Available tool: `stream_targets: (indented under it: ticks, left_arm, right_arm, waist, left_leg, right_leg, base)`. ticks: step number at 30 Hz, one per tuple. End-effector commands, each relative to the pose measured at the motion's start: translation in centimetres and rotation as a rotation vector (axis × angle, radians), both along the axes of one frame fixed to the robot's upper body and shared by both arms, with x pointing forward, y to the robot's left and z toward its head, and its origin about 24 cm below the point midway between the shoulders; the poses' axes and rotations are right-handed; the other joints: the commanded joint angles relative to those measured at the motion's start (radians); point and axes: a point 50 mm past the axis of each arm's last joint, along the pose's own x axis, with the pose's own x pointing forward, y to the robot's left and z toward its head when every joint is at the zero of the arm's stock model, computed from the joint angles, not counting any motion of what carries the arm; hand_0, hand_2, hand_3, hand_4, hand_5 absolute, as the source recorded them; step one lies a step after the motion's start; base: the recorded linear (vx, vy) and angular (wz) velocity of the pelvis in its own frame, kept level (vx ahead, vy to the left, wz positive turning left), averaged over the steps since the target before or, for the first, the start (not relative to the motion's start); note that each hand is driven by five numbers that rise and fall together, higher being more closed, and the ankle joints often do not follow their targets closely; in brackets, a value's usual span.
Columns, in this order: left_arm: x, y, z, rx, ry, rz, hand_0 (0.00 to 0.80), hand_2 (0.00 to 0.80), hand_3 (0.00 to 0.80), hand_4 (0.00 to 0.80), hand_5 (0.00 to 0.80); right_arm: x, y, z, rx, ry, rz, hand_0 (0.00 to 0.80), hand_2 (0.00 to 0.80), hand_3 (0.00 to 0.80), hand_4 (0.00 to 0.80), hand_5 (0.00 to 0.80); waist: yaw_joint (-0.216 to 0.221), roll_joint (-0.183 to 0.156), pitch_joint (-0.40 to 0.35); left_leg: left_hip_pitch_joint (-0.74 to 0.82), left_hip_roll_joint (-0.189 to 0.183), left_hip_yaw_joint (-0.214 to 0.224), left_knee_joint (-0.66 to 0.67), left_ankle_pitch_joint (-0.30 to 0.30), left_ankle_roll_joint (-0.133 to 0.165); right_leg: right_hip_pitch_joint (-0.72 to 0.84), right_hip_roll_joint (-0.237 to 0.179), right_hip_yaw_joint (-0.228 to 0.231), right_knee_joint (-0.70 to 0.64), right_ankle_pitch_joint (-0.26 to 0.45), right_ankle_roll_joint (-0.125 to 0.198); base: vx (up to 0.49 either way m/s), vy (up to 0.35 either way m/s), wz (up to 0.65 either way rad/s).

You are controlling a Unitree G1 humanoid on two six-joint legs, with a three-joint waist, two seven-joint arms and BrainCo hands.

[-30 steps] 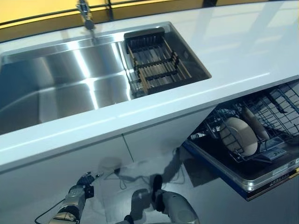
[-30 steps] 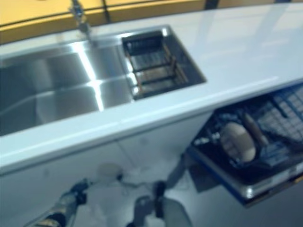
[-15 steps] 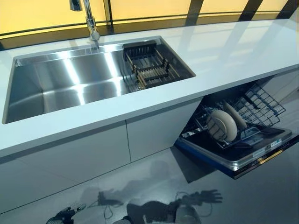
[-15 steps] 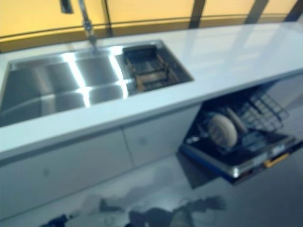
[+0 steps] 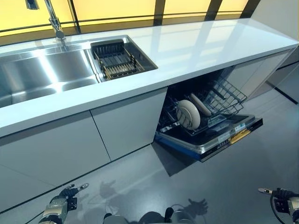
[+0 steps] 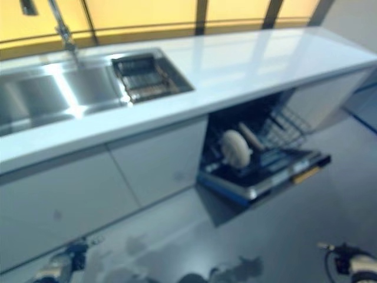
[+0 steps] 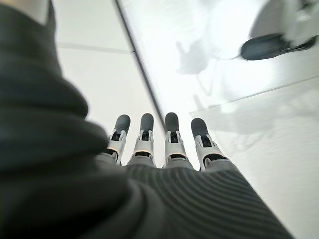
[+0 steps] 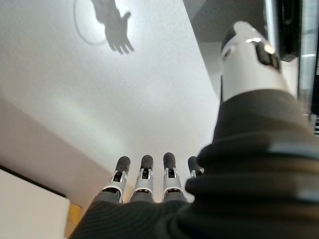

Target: Take plates into dishwasher

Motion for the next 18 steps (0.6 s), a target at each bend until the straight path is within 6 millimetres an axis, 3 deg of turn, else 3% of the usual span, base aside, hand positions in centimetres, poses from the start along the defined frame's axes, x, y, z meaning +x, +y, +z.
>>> stream_targets:
  ticks: [1, 5, 8, 11, 14, 15, 18]
  left_arm:
    - [0.7, 0.4, 0.4, 0.043, -0.006, -0.018, 0.000, 0.000, 0.000, 0.000, 0.000]
    - [-0.6, 0.6, -0.1, 0.037, 0.014, 0.026, 0.000, 0.000, 0.000, 0.000, 0.000]
    - [-0.8, -0.4, -0.6, 0.009, -0.003, 0.016, 0.000, 0.000, 0.000, 0.000, 0.000]
    - [0.3, -1.8, -0.7, -0.028, -0.048, -0.025, 0.000, 0.000, 0.000, 0.000, 0.000]
    - [-0.2, -2.6, -1.3, -0.047, -0.039, -0.009, 0.000, 0.000, 0.000, 0.000, 0.000]
    - [0.1, -2.6, -1.1, -0.051, -0.058, -0.009, 0.000, 0.000, 0.000, 0.000, 0.000]
    - [0.8, -2.9, -0.8, -0.075, -0.090, -0.025, 0.000, 0.000, 0.000, 0.000, 0.000]
  right_arm:
    - [2.3, 0.1, 1.0, 0.009, -0.109, -0.097, 0.000, 0.000, 0.000, 0.000, 0.000]
    - [1.6, 0.7, -0.2, 0.015, -0.113, -0.182, 0.000, 0.000, 0.000, 0.000, 0.000]
    - [3.1, 1.3, 0.1, 0.018, -0.251, -0.260, 0.000, 0.000, 0.000, 0.000, 0.000]
    - [4.8, 1.9, 0.6, 0.086, -0.425, -0.380, 0.000, 0.000, 0.000, 0.000, 0.000]
    - [6.5, 2.9, 0.9, 0.195, -0.553, -0.475, 0.000, 0.000, 0.000, 0.000, 0.000]
    - [6.7, 3.2, 0.7, 0.218, -0.591, -0.526, 0.000, 0.000, 0.000, 0.000, 0.000]
    - [7.1, 3.4, 0.8, 0.243, -0.672, -0.624, 0.000, 0.000, 0.000, 0.000, 0.000]
  waist:
    - [0.014, 0.012, 0.039]
    - [0.017, 0.040, 0.057]
    - [0.020, 0.058, 0.082]
    - [0.013, 0.062, 0.132]
    - [0.016, 0.103, 0.155]
    - [0.022, 0.102, 0.180]
    - [0.029, 0.131, 0.214]
  left_leg:
    - [0.073, -0.014, 0.023, -0.065, 0.054, 0.025]
    - [0.086, -0.009, 0.003, -0.156, 0.118, 0.004]
    - [0.052, -0.019, 0.005, -0.163, 0.143, -0.003]
    - [-0.040, -0.042, 0.026, 0.085, 0.058, 0.011]
    - [-0.031, -0.064, 0.025, 0.053, 0.027, 0.040]
    - [-0.091, -0.076, 0.009, 0.159, 0.009, 0.036]
    - [-0.136, -0.086, -0.007, 0.194, 0.004, 0.039]
  right_leg:
    - [0.007, -0.071, 0.021, -0.005, 0.065, 0.055]
    - [0.013, -0.035, -0.008, -0.018, 0.048, 0.028]
    - [0.007, -0.013, -0.022, -0.052, 0.057, 0.006]
    - [-0.029, -0.034, -0.038, 0.025, 0.014, -0.033]
    - [-0.096, -0.043, -0.042, 0.164, -0.048, -0.042]
    - [-0.105, -0.061, -0.038, 0.183, -0.047, -0.048]
    - [-0.126, -0.076, -0.034, 0.218, -0.043, -0.057]
  base:
    - [-0.067, -0.152, 0.28]
    - [-0.061, -0.200, 0.20]
    - [-0.174, -0.136, 0.24]
    - [-0.216, -0.062, 0.23]
    - [-0.074, 0.088, 0.16]
    - [-0.093, -0.026, 0.02]
    - [-0.081, -0.056, 0.14]
